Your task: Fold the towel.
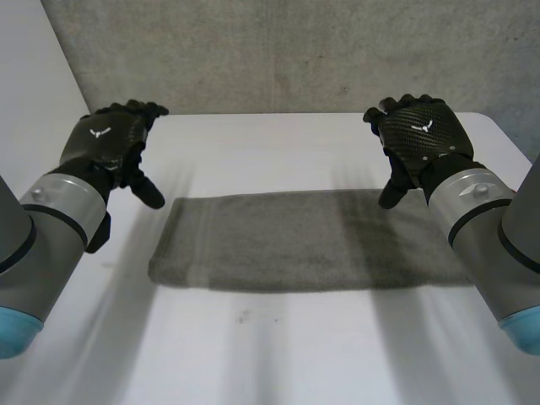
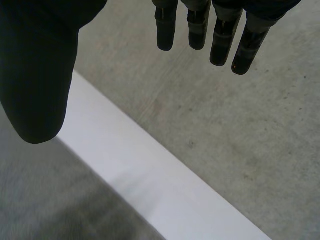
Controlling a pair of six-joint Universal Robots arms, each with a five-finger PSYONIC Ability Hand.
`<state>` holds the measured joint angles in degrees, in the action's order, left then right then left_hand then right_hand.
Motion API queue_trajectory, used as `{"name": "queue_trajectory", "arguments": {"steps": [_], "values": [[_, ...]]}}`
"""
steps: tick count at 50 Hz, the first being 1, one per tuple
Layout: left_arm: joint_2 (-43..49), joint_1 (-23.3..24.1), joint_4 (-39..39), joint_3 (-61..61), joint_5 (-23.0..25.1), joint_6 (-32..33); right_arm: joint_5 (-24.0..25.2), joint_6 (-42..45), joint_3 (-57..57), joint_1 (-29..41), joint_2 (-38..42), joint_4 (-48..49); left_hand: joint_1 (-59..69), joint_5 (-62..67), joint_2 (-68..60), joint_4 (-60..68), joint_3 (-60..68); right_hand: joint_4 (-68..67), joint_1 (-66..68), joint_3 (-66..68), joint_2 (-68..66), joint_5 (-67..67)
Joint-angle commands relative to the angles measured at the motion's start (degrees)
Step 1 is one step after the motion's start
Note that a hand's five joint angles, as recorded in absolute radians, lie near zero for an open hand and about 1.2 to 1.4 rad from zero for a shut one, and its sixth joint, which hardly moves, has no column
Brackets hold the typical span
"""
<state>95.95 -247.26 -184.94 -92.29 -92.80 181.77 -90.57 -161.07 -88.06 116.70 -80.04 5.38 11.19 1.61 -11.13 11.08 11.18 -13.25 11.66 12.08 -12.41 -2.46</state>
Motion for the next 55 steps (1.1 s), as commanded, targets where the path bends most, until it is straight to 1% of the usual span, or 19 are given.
{"name": "queue_trajectory", "arguments": {"steps": [1,5,7,8,10,11,13,19,21,25,30,32,35,37,41,45,46,48,55], "values": [[4.8,0.2,0.4,-2.2,1.4,9.9,0.6,8.4,0.9,-1.6,0.3,-10.0,3.2,2.8,-3.3,3.3,3.2,3.3,-1.7,-2.1,2.4,2.5],[8.4,0.1,0.0,-2.6,2.3,12.8,1.5,9.9,-0.3,-5.8,1.9,-11.8,5.6,5.2,-5.6,5.7,5.6,2.5,-0.9,-1.3,1.6,1.7],[12.2,-0.2,-0.2,-2.5,3.2,13.9,5.6,11.3,-2.8,-11.6,2.4,-11.7,7.8,7.3,-7.8,7.9,7.8,2.0,-0.4,-0.8,1.1,1.2],[12.2,-0.2,-0.2,-2.5,3.2,13.9,5.6,11.3,-2.8,-11.6,2.4,-11.7,7.8,7.4,-7.8,7.9,7.8,2.0,-0.4,-0.8,1.1,1.2],[15.4,-0.2,-1.3,-2.5,4.6,13.9,10.9,13.0,-5.6,-18.1,2.6,-11.2,7.8,7.4,-7.8,7.9,7.8,0.8,0.8,0.4,0.0,0.0],[15.4,-0.2,-1.3,-2.5,4.6,13.9,10.9,13.0,-5.6,-18.2,2.6,-11.2,7.8,7.4,-7.8,7.9,7.8,0.8,0.8,0.4,0.0,0.0],[18.0,-0.2,-2.8,-2.5,5.6,14.0,15.9,13.6,-8.0,-24.6,3.7,-9.6,7.6,7.2,-7.7,7.7,7.6,-0.4,2.0,1.5,-1.2,-1.1],[21.3,-0.2,-5.1,-2.0,5.7,14.5,20.3,13.8,-10.7,-31.3,6.6,-5.0,9.3,8.9,-9.3,9.4,9.3,-6.1,7.7,7.3,-6.9,-6.9],[23.1,-0.2,-5.7,-1.1,5.7,14.5,21.3,14.3,-11.9,-34.1,8.6,-2.3,14.0,13.6,-14.0,14.1,14.0,-8.1,9.7,9.3,-8.9,-8.9],[24.4,-0.2,-5.7,-0.1,5.6,14.5,21.6,15.9,-12.3,-36.3,10.5,-1.0,16.0,15.6,-16.1,16.1,16.0,-10.5,12.0,11.6,-11.3,-11.2],[25.4,-0.3,-5.8,0.6,5.6,14.5,21.5,19.4,-12.4,-38.0,12.1,-0.7,25.3,24.8,-25.3,25.4,25.3,-12.5,14.1,13.7,-13.3,-13.3],[25.4,-0.3,-5.8,0.7,5.5,14.5,22.0,20.5,-12.2,-38.3,13.2,-0.3,36.1,35.7,-36.2,36.3,36.2,-19.0,20.6,20.2,-19.8,-19.8],[25.4,-0.3,-5.8,0.8,5.5,14.5,22.5,20.7,-12.2,-38.5,13.4,0.2,40.7,40.3,-40.8,40.9,40.8,-23.1,24.7,24.2,-23.9,-23.9],[25.3,-0.3,-5.8,0.8,5.4,14.4,22.7,20.8,-12.1,-38.6,14.3,1.1,49.0,48.5,-49.0,49.1,49.0,-28.4,30.0,29.6,-29.3,-29.2],[25.0,-0.3,-5.8,0.8,5.3,14.4,22.8,20.9,-11.8,-38.7,15.5,1.6,51.5,51.1,-51.6,51.6,51.5,-33.3,34.9,34.5,-34.2,-34.1],[24.7,-0.4,-5.8,0.7,5.3,14.4,23.0,21.1,-11.3,-38.7,16.2,1.7,59.7,59.3,-59.8,59.8,59.7,-50.1,51.7,51.3,-50.9,-50.9],[24.7,-0.4,-5.8,0.7,5.3,14.4,23.0,21.1,-11.3,-38.7,16.2,1.7,59.8,59.3,-59.8,59.9,59.8,-50.2,51.8,51.3,-51.0,-50.9],[24.4,-0.4,-5.8,0.7,5.1,14.4,23.2,21.1,-10.9,-38.9,17.0,1.6,64.9,64.5,-65.0,65.0,64.9,-66.7,68.3,67.9,-67.5,-67.5],[21.0,-0.9,-4.9,0.3,4.8,14.5,22.7,20.9,-10.4,-39.4,14.8,0.7,68.8,68.4,-68.9,68.9,68.8,-66.7,68.3,67.9,-67.6,-67.5]]}}
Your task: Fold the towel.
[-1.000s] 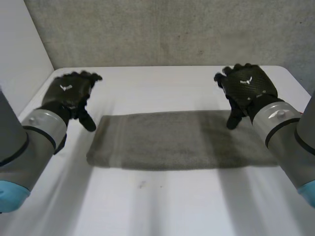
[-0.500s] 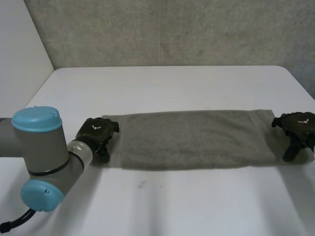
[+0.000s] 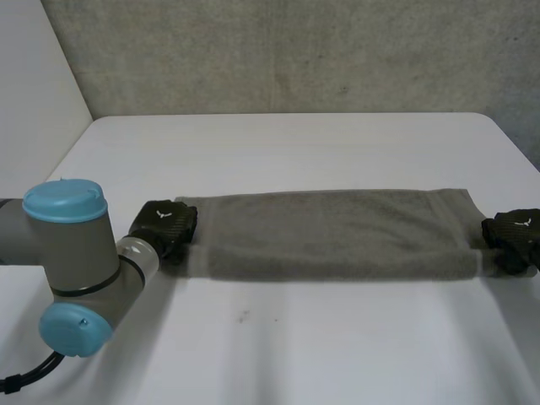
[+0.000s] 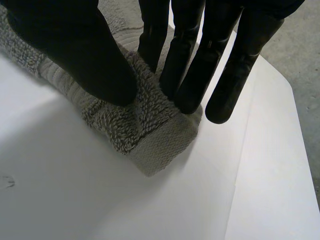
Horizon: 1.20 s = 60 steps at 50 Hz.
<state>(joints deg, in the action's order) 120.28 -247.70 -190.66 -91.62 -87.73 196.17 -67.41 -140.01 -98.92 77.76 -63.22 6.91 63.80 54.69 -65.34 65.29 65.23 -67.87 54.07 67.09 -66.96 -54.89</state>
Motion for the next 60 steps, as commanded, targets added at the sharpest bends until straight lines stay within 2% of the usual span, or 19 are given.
{"name": "queue_trajectory", "arguments": {"steps": [1,4,9,14,18,23,25,31,34,38,39,40,41,42,43,45,46,51,60], "values": [[-5.0,-0.8,1.3,-0.7,-0.2,0.1,-0.4,-0.5,0.6,-0.4,-3.6,-1.3,16.2,15.3,-14.7,14.7,14.8,-12.1,25.9,12.9,-13.0,-15.1],[-6.9,-1.2,2.0,-1.0,-0.2,0.1,-0.4,-0.9,0.8,-0.3,-5.8,-2.5,16.2,15.3,-14.7,14.7,14.8,-12.1,25.9,12.9,-13.0,-15.1],[-15.8,-3.1,8.6,-1.1,0.4,-0.2,-0.3,-1.1,4.6,-0.2,-14.7,-12.9,16.2,15.3,-14.7,14.7,14.8,-12.1,25.9,12.9,-13.0,-15.1],[-20.2,-4.8,10.7,0.1,0.6,-0.1,0.0,-1.6,9.7,1.2,-17.2,-18.6,16.2,15.3,-14.7,14.7,14.8,-12.1,25.9,12.9,-13.0,-15.1],[-20.3,-5.8,10.9,1.7,0.5,-0.1,-0.2,-1.8,13.1,2.7,-17.1,-20.0,16.2,15.3,-14.7,14.7,14.8,-12.1,25.9,12.9,-13.0,-15.1],[-18.7,-7.1,11.1,3.6,0.5,-0.3,-0.8,-2.0,17.3,4.1,-13.2,-19.7,16.2,15.3,-14.7,14.7,14.8,-12.1,25.9,12.9,-13.0,-15.1],[-16.1,-7.0,11.4,4.1,0.5,-0.2,-1.3,-2.0,20.6,7.3,-8.9,-20.6,16.2,15.3,-14.7,14.7,14.8,-12.1,25.9,12.9,-13.0,-15.1],[-14.3,-7.1,11.4,4.4,0.6,-0.1,-3.7,-1.6,22.5,10.0,-5.3,-21.0,16.2,15.3,-14.7,14.7,14.8,-12.1,25.9,12.9,-13.0,-15.1],[-11.3,-7.1,10.9,6.5,0.5,0.1,-4.4,-1.5,24.0,10.7,-2.9,-20.3,16.2,15.3,-14.7,14.7,14.8,-12.1,25.9,12.9,-13.0,-15.1],[-2.0,-6.9,10.0,16.3,-0.1,-0.2,-4.7,-2.0,30.0,13.6,3.2,-16.6,15.6,14.7,-14.0,14.1,14.1,-12.1,25.9,12.9,-13.0,-15.1],[1.8,-6.7,10.0,20.2,0.3,-0.1,-4.8,-2.0,31.6,15.0,5.6,-14.0,3.6,2.7,-2.0,2.1,2.1,-3.2,17.0,4.0,-4.1,-6.2],[1.8,-6.7,10.0,20.3,0.3,-0.1,-4.8,-2.0,31.6,15.1,5.7,-13.9,3.4,2.6,-1.9,2.0,2.0,-3.1,16.9,3.9,-4.0,-6.1],[5.4,-6.8,10.3,24.0,0.2,0.0,-5.3,-1.9,33.2,16.4,8.2,-11.2,-21.9,-22.8,23.4,-23.4,-23.3,31.4,-17.6,-30.6,30.5,28.4],[8.6,-6.7,10.8,26.9,-0.2,0.2,-6.2,-1.8,34.6,17.3,10.6,-8.7,-49.1,-50.0,50.6,-50.6,-50.5,57.9,-44.1,-57.1,57.0,54.9],[8.7,-6.7,10.8,26.9,-0.2,0.2,-6.2,-1.8,34.6,17.3,10.6,-8.7,-49.4,-50.3,50.9,-50.9,-50.8,57.9,-44.1,-57.1,57.0,54.9],[12.2,-6.4,11.5,29.7,-0.4,1.6,-9.7,-1.8,36.5,18.2,13.7,-4.6,-53.8,-54.7,55.3,-55.3,-55.2,57.9,-44.1,-57.1,57.0,54.9],[12.3,-6.4,11.5,29.7,-0.4,1.6,-9.8,-1.8,36.5,18.2,13.7,-4.6,-53.8,-54.7,55.3,-55.3,-55.2,57.9,-44.1,-57.1,57.0,54.9],[10.6,-6.4,11.4,27.2,-0.9,3.7,-15.9,-3.7,35.0,18.7,12.7,-2.3,-53.8,-54.7,55.3,-55.3,-55.2,57.9,-44.1,-57.1,57.0,54.9],[1.1,-6.5,9.9,17.6,-1.6,3.8,-14.3,-8.2,26.0,18.1,4.3,-3.0,-53.2,-54.1,54.8,-54.7,-54.7,57.9,-44.1,-57.1,57.0,54.9]]}}
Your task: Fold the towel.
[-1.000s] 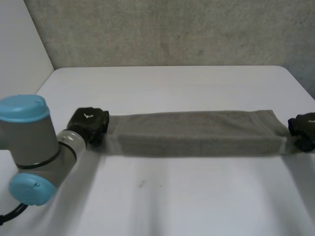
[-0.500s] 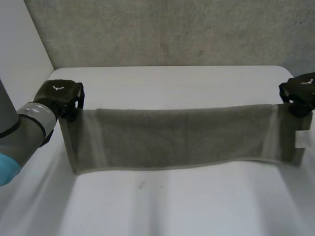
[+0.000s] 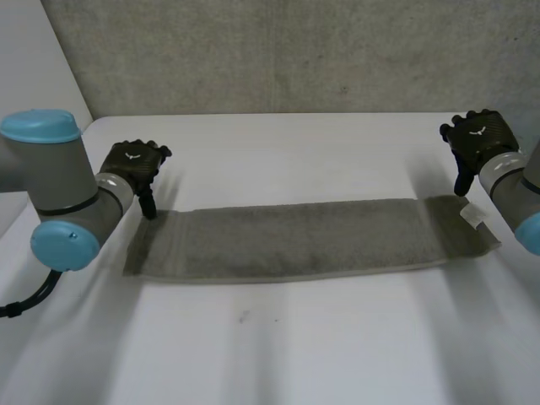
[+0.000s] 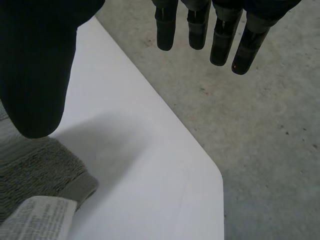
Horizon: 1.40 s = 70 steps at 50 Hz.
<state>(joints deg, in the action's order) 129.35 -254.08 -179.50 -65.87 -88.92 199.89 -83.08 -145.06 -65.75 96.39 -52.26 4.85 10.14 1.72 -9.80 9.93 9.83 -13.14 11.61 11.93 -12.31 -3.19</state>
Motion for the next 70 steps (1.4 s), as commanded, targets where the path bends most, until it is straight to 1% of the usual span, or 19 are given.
{"name": "queue_trajectory", "arguments": {"steps": [1,5,10,16,23,32,34,35,37,38,39,40,42,45,48,59,64,69,70], "values": [[-10.1,-0.1,-1.6,-10.5,-0.3,0.1,2.6,-3.2,-9.5,-0.5,-8.4,-1.3,1.6,0.0,-1.9,1.8,1.9,3.1,-1.6,-1.9,2.3,3.2],[-14.0,-0.2,-2.3,-15.9,0.0,0.2,6.3,-2.8,-14.1,-0.8,-11.7,-3.1,2.6,1.0,-2.9,2.8,2.9,3.1,-1.6,-1.9,2.3,3.2],[-18.9,0.0,-2.8,-25.8,0.1,1.9,11.9,-1.3,-21.2,-5.8,-14.2,-6.8,3.4,1.9,-3.8,3.6,3.7,-0.5,2.0,1.7,-1.3,-0.4],[-19.1,0.0,-4.9,-31.2,0.1,7.3,12.9,2.2,-25.4,-8.5,-14.4,-6.1,4.8,3.2,-5.1,5.0,5.1,-4.2,5.7,5.4,-5.0,-4.1],[-16.4,-0.9,-13.6,-35.8,0.2,14.3,13.7,9.5,-30.1,-11.1,-12.2,-1.6,5.1,3.5,-5.5,5.3,5.4,-11.9,13.4,13.1,-12.7,-11.8],[-12.5,-1.0,-15.4,-35.6,0.2,14.7,14.3,10.2,-30.8,-11.3,-9.0,2.8,10.5,8.9,-10.8,10.7,10.8,-23.0,24.5,24.2,-23.8,-23.0],[-11.2,-1.0,-15.4,-34.9,0.2,14.7,14.3,10.2,-30.1,-11.2,-8.1,3.0,16.2,14.6,-16.5,16.4,16.5,-34.4,35.9,35.6,-35.2,-34.3],[-11.2,-1.0,-15.4,-34.9,0.2,14.7,14.3,10.2,-30.1,-11.2,-8.1,3.0,16.2,14.6,-16.6,16.4,16.5,-34.5,36.0,35.7,-35.3,-34.4],[-10.8,-1.0,-15.7,-34.3,0.2,14.6,14.3,10.2,-29.9,-11.2,-8.1,3.7,33.6,32.0,-34.0,33.8,33.9,-54.4,55.9,55.6,-55.2,-54.3],[-10.8,-1.0,-15.7,-34.3,0.2,14.6,14.3,10.2,-29.9,-11.2,-8.1,3.7,33.7,32.1,-34.1,33.9,34.0,-54.5,56.0,55.7,-55.3,-54.4],[-10.8,-1.0,-16.1,-34.1,0.2,14.5,14.3,10.2,-29.9,-11.2,-8.4,4.1,44.4,42.8,-44.7,44.6,44.7,-63.6,65.2,64.8,-64.5,-63.6],[-10.8,-1.0,-16.1,-34.1,0.2,14.5,14.3,10.2,-29.9,-11.2,-8.4,4.1,44.5,42.9,-44.8,44.7,44.8,-63.7,65.3,64.9,-64.5,-63.7],[-11.0,-1.0,-16.5,-33.8,0.2,14.5,14.3,10.2,-29.9,-11.1,-8.9,4.4,59.7,58.1,-60.1,59.9,60.0,-66.9,68.4,68.1,-67.7,-66.8],[-11.6,-1.0,-16.6,-33.3,0.3,14.5,14.4,10.1,-29.8,-11.0,-9.8,4.3,69.8,68.2,-70.2,70.0,70.1,-66.9,68.4,68.1,-67.7,-66.8],[-11.7,-1.0,-16.6,-32.9,0.3,14.5,14.3,10.1,-29.4,-10.9,-10.1,3.9,69.9,68.3,-70.2,70.1,70.2,-66.9,68.4,68.1,-67.7,-66.8],[-8.4,-0.9,-16.5,-24.5,1.0,14.7,13.0,9.8,-21.3,-10.1,-8.7,2.3,69.9,68.3,-70.2,70.1,70.2,-66.9,68.4,68.1,-67.7,-66.8],[-5.5,-0.9,-15.7,-14.9,1.6,14.7,12.4,9.7,-12.4,-7.3,-5.6,-0.8,69.9,68.3,-70.2,70.1,70.2,-66.9,68.4,68.1,-67.7,-66.8],[-3.1,-0.8,-14.7,3.1,1.6,14.7,9.3,8.0,7.3,-1.4,-1.8,-2.0,69.9,68.3,-70.2,70.1,70.2,-66.9,68.4,68.1,-67.7,-66.8],[-3.0,-0.8,-14.7,3.1,1.6,14.7,9.3,8.0,7.4,-1.4,-1.8,-2.0,69.9,68.3,-70.2,70.1,70.2,-66.9,68.4,68.1,-67.7,-66.8]]}}
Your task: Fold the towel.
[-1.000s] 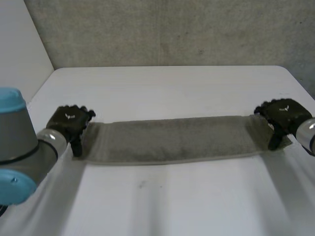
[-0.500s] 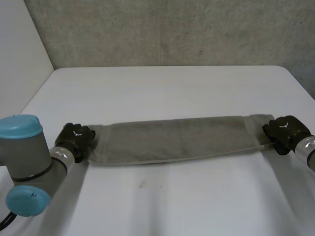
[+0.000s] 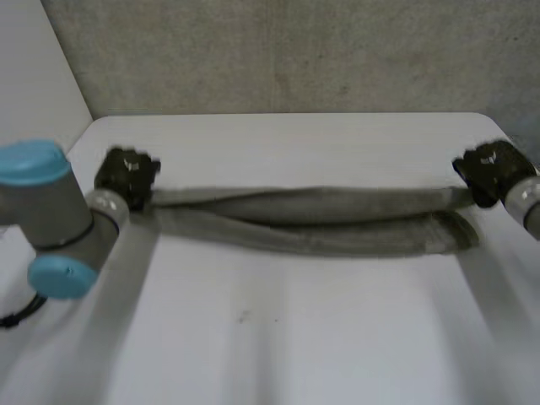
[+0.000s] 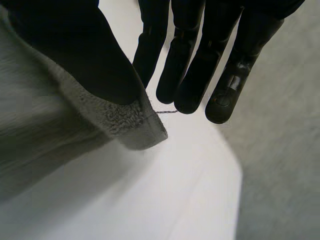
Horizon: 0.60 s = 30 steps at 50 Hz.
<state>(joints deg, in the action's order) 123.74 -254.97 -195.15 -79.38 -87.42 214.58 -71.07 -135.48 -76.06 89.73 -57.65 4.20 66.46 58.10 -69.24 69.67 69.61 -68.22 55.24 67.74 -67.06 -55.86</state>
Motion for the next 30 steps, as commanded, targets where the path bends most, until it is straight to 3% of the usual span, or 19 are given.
{"name": "queue_trajectory", "arguments": {"steps": [1,6,10,13,17,27,30], "values": [[3.3,0.1,1.0,21.8,0.1,-0.1,-3.7,-3.2,23.1,6.7,4.3,-0.7,13.5,11.9,-10.8,10.3,10.4,-11.8,24.8,12.3,-12.9,-14.1],[4.1,0.2,0.4,35.0,-0.6,-0.9,-6.6,-11.4,33.3,9.0,3.6,8.9,13.5,11.9,-10.8,10.3,10.4,-11.8,24.8,12.3,-12.9,-14.1],[3.4,0.2,0.0,40.6,-0.7,-6.9,-9.3,-18.1,31.2,9.1,-1.7,20.5,13.5,11.9,-10.8,10.3,10.4,-11.8,24.8,12.3,-12.9,-14.1],[2.7,0.2,0.2,39.7,-0.7,-10.0,-9.2,-19.2,28.7,9.1,-2.9,21.1,13.5,11.9,-10.8,10.3,10.4,-11.8,24.8,12.3,-12.9,-14.1],[0.9,0.1,0.6,30.6,-0.2,-16.1,-7.9,-19.8,19.0,9.7,-5.3,20.7,13.5,11.9,-10.8,10.3,10.4,-11.8,24.8,12.3,-12.9,-14.1],[2.7,-1.7,-4.0,8.2,0.1,-16.3,-1.3,-19.3,-2.5,9.7,-5.6,19.7,13.5,11.9,-10.8,10.3,10.4,-11.8,24.8,12.3,-12.9,-14.1],[3.9,-2.1,-4.7,2.7,0.2,-16.0,-0.3,-18.5,-5.6,9.6,-3.0,15.4,4.9,3.2,-2.1,1.7,1.7,-11.8,24.8,12.3,-12.9,-14.1]]}}
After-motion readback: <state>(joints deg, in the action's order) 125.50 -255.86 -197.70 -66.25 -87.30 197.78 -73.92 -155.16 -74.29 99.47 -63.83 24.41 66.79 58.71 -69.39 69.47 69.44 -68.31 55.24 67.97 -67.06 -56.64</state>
